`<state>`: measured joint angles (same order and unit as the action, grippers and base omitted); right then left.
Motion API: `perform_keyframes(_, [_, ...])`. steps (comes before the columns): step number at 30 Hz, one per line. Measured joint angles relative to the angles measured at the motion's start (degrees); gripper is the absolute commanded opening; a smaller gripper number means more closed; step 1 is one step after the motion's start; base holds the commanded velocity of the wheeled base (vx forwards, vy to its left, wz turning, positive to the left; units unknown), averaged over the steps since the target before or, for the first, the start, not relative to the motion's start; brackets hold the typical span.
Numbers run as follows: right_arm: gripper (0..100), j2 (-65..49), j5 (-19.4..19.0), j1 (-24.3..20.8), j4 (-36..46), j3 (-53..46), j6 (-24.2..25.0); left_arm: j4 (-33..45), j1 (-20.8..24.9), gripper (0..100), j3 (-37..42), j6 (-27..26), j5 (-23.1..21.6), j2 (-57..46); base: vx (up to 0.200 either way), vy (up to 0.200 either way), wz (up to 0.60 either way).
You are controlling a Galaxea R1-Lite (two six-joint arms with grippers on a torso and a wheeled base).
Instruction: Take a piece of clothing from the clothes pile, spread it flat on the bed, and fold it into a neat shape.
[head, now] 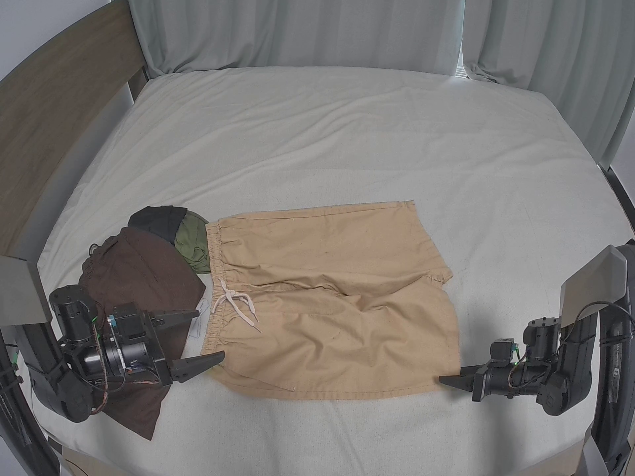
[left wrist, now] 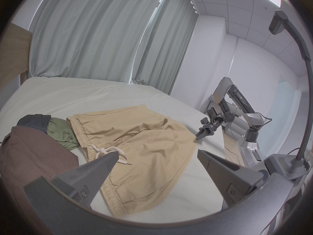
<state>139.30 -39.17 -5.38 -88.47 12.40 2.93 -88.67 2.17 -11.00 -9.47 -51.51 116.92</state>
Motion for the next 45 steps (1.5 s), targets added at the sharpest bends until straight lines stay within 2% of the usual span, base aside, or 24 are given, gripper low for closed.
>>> perform_keyframes(7, [100,-0.55,0.28,-0.21,-0.11,-1.38,0.11,0.02,0.04,100,-0.07,0.00,0.00,-0.02,0.000,0.000,0.00])
perform_keyframes(15, [100,-2.34,2.58,0.12,-0.05,-3.06,-0.48,0.00,-0.13,100,-0.66,0.61,0.00,-0.18,0.000,0.000,0.00])
perform_keyframes(22, [100,-7.39,0.57,0.20,0.04,-0.57,-1.38,-0.04,-0.69,100,-1.12,2.22,0.02,-0.09,0.000,0.000,0.00])
perform_keyframes(26, [100,-9.79,-1.43,-0.24,0.01,1.85,-1.40,-0.09,-1.24,100,-1.76,5.73,0.07,-0.09,0.000,0.000,0.00])
perform_keyframes(35, [100,-11.69,-2.02,-2.15,0.01,6.29,-1.05,-0.04,-2.28,100,-2.62,13.81,0.65,-0.09,0.000,0.000,0.00])
perform_keyframes(41, [100,-12.01,-1.91,-2.76,0.00,7.33,-1.05,0.02,-2.38,100,-2.83,22.47,5.23,-0.07,0.000,0.000,0.00])
perform_keyframes(45, [100,-12.01,-1.80,-2.94,0.01,8.07,-1.01,0.02,-2.69,100,-3.00,25.09,6.68,0.26,0.000,0.000,0.00])
